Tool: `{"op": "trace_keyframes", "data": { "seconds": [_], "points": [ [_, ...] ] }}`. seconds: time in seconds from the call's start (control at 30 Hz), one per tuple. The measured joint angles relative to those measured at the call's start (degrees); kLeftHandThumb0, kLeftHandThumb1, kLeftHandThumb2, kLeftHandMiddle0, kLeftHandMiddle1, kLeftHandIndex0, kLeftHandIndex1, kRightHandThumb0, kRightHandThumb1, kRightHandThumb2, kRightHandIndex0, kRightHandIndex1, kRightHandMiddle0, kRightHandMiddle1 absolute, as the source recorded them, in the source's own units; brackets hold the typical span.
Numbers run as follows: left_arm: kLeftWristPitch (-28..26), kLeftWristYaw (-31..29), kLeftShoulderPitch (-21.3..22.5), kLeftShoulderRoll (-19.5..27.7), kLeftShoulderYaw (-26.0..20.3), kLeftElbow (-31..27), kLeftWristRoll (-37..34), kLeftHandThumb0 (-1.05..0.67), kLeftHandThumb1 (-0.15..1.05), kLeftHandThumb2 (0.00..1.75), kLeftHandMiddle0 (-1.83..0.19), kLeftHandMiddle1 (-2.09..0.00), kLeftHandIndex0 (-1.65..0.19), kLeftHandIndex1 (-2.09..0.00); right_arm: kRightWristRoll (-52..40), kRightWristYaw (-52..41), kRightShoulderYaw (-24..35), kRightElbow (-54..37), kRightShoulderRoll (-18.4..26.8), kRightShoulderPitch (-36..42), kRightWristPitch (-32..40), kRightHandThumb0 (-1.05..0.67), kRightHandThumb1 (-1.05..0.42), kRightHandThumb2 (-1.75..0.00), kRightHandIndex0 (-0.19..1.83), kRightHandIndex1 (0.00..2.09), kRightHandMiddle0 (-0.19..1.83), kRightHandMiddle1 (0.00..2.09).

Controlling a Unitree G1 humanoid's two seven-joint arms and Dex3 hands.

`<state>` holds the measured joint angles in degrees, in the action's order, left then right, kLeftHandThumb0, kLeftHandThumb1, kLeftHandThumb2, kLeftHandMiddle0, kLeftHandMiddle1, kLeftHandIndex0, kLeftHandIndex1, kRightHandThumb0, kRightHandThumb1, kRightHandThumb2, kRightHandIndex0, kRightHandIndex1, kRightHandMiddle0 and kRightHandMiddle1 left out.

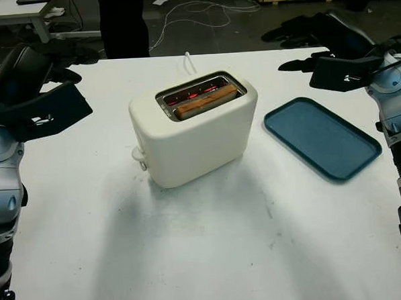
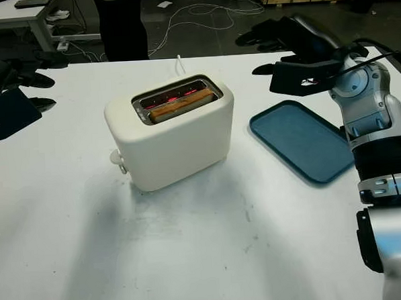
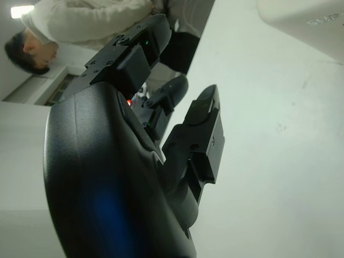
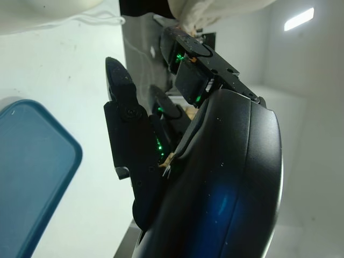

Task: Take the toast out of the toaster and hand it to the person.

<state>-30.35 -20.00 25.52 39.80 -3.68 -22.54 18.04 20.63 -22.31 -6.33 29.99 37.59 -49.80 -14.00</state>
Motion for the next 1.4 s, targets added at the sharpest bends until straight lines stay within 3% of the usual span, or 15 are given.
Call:
{"op": "trace_keyframes", "data": {
  "seconds": [1.4],
  "points": [
    [0.38,-1.82,0.1,-1.05,0.02,0.49,-0.87,0.25,0.92,0.05,-0.6,-0.48,-0.7,-0.08,0.22,1.09,0.43,1.28,0.11,0.45,-4.55,-0.38,-0.91,0.0,0.77,0.0,0.71,0.0]
  ]
}}
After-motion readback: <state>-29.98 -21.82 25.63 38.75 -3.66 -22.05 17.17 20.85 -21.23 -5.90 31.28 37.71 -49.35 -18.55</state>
